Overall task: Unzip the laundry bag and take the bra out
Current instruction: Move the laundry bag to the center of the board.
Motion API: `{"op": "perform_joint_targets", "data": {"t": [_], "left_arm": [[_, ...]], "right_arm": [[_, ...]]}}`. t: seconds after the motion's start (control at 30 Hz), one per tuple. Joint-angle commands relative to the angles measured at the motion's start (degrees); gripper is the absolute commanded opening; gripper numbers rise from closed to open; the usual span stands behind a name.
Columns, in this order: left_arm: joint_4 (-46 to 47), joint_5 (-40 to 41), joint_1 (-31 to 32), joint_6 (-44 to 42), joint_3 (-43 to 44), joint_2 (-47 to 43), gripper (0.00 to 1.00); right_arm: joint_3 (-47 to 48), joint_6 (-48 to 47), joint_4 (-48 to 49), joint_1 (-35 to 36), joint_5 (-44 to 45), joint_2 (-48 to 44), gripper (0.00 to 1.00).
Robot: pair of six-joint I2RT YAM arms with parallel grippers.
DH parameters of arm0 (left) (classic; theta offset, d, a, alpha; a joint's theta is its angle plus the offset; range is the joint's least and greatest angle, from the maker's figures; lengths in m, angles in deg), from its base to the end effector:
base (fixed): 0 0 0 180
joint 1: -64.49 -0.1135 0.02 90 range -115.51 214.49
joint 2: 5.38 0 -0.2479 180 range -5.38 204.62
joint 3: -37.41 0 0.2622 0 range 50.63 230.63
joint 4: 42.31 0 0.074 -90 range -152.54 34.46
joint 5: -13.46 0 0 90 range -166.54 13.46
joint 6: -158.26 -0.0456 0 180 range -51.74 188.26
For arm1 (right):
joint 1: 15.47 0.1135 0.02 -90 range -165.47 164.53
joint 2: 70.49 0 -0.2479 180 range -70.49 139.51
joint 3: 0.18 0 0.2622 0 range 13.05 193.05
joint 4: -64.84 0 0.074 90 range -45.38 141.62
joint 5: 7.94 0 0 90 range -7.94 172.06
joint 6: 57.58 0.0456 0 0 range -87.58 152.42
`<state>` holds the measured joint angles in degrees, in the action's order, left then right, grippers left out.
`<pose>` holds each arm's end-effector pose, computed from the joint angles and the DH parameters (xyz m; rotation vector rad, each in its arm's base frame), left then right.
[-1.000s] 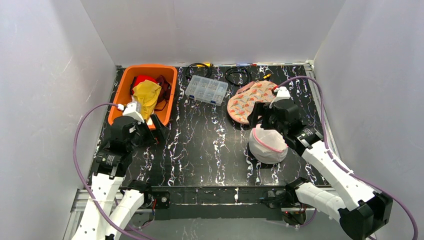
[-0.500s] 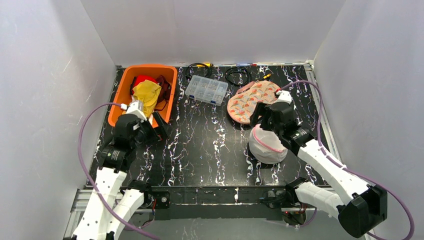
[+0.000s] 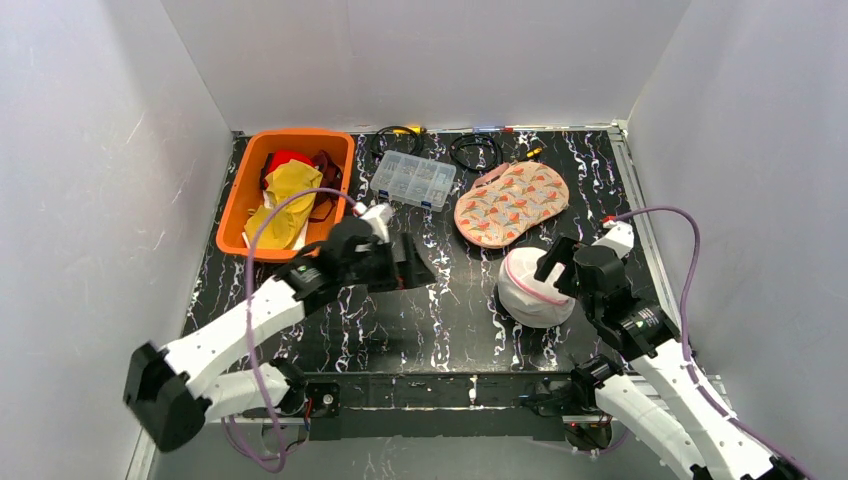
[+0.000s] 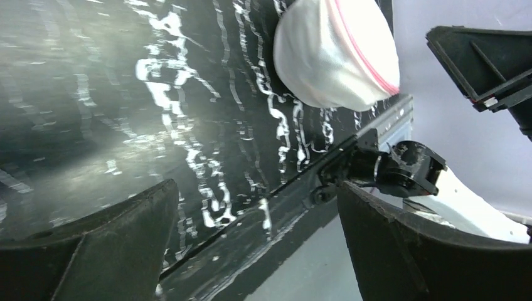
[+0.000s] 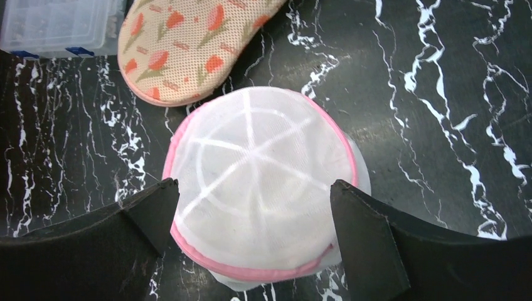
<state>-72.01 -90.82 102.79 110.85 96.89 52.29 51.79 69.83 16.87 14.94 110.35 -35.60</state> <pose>0.1923 -0.1662 0.2760 0.0848 2.2384 -1.0855 0.1535 0.0650 0.2737 0.4127 2.0048 0.2172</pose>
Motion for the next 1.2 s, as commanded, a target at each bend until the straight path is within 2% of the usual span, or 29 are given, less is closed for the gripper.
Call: {"op": "perform_joint_targets", "data": {"t": [0.0, 0.13, 0.27, 0.4, 0.67, 0.87, 0.93, 1.0, 1.17], "left_arm": [[7.28, 7.27, 9.82, 11.31, 6.39, 10.08, 0.93], [12.6, 8.78, 14.66, 21.18, 11.69, 20.47, 0.91], [14.62, 7.6, 14.77, 25.92, 17.5, 28.98, 0.89], [14.18, 5.63, 14.85, 29.12, 23.89, 36.42, 0.85], [9.2, 3.9, 15.75, 29.37, 33.92, 47.46, 0.77], [7.23, 3.88, 16.33, 28.63, 37.67, 52.47, 0.7], [5.84, 3.67, 16.52, 27.62, 39.81, 53.81, 0.62], [4.84, 4.05, 16.71, 26.83, 40.75, 54.16, 0.5], [5.09, 5.64, 16.88, 26.11, 38.58, 52.12, 0.23]], "right_arm": [[2.06, 3.39, -3.6, -0.07, 1.16, 0.72, 0.99], [5.28, 3.77, -5.21, -0.06, 0.61, 1.12, 0.99], [5.75, 2.15, -3.2, -0.08, -1.88, -1.93, 0.99], [7.31, 1.56, -5.75, -0.07, -4.19, -1.96, 0.99], [8.18, -0.95, -6.89, -0.05, -7.02, -4.37, 0.98], [7.83, -1.72, -7.34, -0.05, -8.16, -5.54, 0.98], [7.45, -1.77, -7.23, -0.06, -8.78, -5.92, 0.98], [7.49, -1.77, -7.28, -0.06, -8.96, -6.19, 0.98], [7.83, -1.72, -7.53, -0.08, -9.28, -6.5, 0.98]]}}
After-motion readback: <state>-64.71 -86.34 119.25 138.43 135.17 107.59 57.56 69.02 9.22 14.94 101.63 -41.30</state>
